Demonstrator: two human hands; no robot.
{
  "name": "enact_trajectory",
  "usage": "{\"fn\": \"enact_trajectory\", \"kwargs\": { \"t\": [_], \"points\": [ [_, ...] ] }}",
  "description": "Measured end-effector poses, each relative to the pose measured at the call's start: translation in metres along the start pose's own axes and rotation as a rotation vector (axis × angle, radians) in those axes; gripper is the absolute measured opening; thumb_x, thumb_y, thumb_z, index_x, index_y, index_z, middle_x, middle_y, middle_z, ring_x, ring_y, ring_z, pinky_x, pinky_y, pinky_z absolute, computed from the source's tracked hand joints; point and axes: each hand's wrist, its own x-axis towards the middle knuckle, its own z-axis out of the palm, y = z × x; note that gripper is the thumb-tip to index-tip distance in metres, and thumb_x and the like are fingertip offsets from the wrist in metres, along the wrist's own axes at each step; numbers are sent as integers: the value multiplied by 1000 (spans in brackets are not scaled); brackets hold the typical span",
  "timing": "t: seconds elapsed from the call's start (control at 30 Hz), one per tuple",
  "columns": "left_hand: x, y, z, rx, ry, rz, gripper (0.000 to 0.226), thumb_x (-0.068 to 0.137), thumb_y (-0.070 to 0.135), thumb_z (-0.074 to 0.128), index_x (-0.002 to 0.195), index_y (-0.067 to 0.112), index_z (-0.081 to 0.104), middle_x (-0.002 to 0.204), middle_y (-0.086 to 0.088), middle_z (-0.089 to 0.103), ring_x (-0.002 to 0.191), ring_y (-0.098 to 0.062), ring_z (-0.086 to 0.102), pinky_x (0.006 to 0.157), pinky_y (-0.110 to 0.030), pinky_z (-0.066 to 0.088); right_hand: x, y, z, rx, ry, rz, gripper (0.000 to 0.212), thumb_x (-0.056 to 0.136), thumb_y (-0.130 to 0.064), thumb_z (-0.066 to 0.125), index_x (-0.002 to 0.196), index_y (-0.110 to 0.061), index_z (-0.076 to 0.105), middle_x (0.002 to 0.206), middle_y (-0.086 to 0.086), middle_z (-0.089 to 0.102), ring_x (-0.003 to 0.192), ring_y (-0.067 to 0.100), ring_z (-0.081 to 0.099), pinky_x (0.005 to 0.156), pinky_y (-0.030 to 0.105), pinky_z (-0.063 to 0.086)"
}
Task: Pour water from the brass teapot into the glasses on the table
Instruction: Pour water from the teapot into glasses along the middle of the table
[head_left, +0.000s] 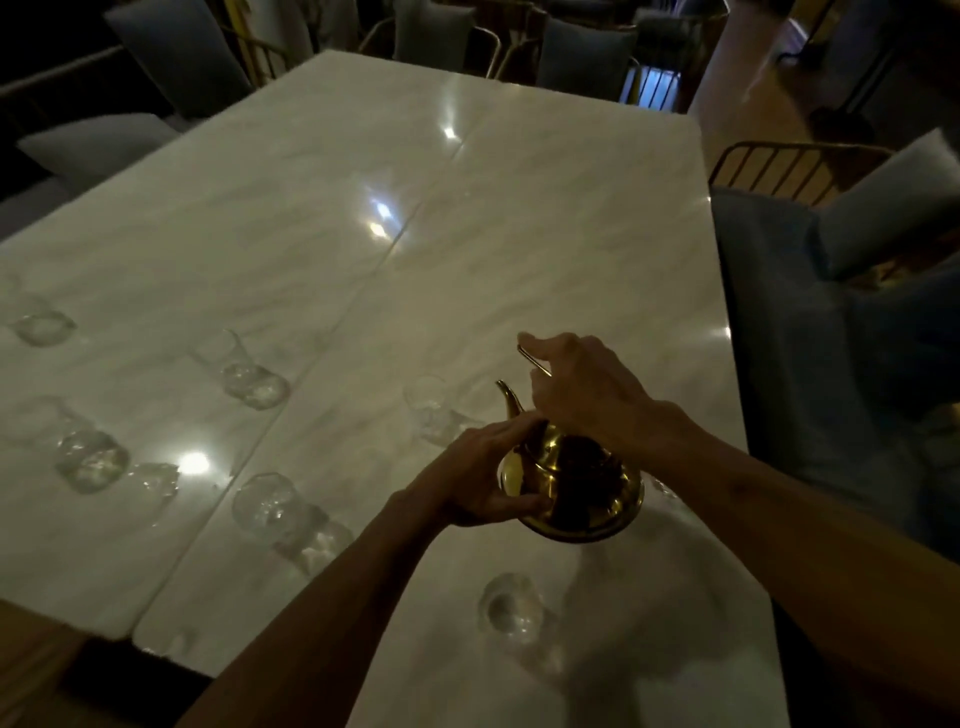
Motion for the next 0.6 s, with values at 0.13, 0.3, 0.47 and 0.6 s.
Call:
{"fn": "enact_trajectory", "kwargs": {
  "t": [0.13,0.3,0.47,0.6],
  "points": [
    [-20,-36,-22,25,3,-89,92,82,58,72,155,23,28,145,1,55,126,-16,58,98,-40,52,27,-44,13,-39,-87,-18,54,87,-8,53,138,-26,48,121,13,63,92,27,65,75,37,57],
    [-31,-65,-42,-14,-38,-153,92,82,58,72,156,31,23,150,3,50,133,-15,53,104,-40,50,49,-78,25,-92,-138,-22,49,88,-8,55,136,-16,51,124,15,59,98,27,62,79,37,55],
    [-36,-76,-49,-74,-61,-159,87,84,50,74,154,34,26,148,4,52,131,-16,54,105,-40,50,66,-93,38,-138,-193,-6,48,88,-9,56,136,-13,52,129,16,57,98,26,63,81,37,56],
    [-40,-84,-47,-110,-87,-180,86,84,51,73,154,36,25,150,3,50,133,-18,52,106,-41,49,74,-98,46,-171,-228,9,47,88,-8,56,135,-9,53,132,16,55,109,29,59,86,35,52]
  ]
}}
